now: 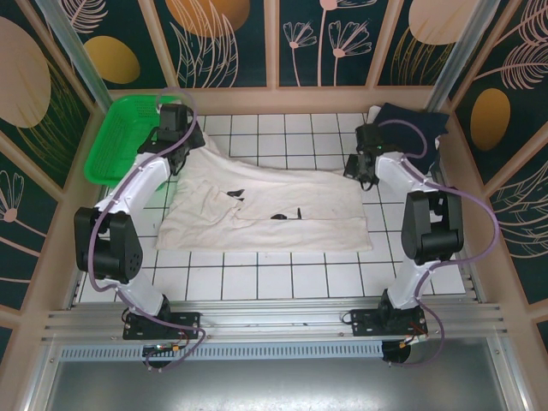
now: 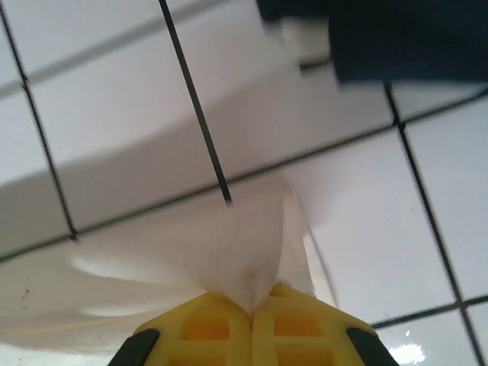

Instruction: Fold and stack the t-shirts

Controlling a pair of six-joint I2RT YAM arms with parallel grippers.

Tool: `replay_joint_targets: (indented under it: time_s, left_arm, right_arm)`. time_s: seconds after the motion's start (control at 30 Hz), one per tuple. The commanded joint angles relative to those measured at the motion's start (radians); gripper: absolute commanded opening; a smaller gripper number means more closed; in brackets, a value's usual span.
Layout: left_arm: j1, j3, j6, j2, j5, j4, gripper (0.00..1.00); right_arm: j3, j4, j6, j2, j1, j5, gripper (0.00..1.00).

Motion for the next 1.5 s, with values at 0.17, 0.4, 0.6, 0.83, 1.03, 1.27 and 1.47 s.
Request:
replay_joint_targets:
  time_s: [0.17,0.4,0.6,0.83,1.03,1.27,1.47]
  left_arm:
    - [0.006,-0.165,-0.015,-0.202,0.001,-0.022,0.00]
    - [0.005,-0.550,-0.144,-0.478,0.021,0.001,0.00]
    - [0.006,-0.736,-0.219,-0.609,0.019,-0.014,0.00]
    - [0.005,-0.844,-0.289,-0.631,0.037,-0.006,0.00]
    - [0.006,-0.884,-0.327,-0.632,0.014,-0.024,0.00]
    - [0.005,-0.949,-0.379,-0.678,0.022,-0.037,0.00]
    - [0.005,-0.988,-0.418,-0.741,0.042,-0.049,0.03]
  right_arm:
    - [0.043,-0.067,-0.055,0.011,-0.038,-0.045,0.00]
    - [-0.215,-0.012,-0.029,-0.099,-0.040,-0.094,0.00]
    - [-0.322,0.011,-0.013,-0.134,-0.040,-0.093,0.00]
    - [-0.360,0.017,-0.010,-0.124,-0.037,-0.093,0.00]
    - [-0.375,0.009,-0.010,-0.123,-0.031,-0.081,0.00]
    - [-0.382,-0.017,-0.007,-0.127,-0.027,-0.073,0.07]
    - [-0.339,-0.076,-0.007,-0.185,0.000,-0.035,0.12]
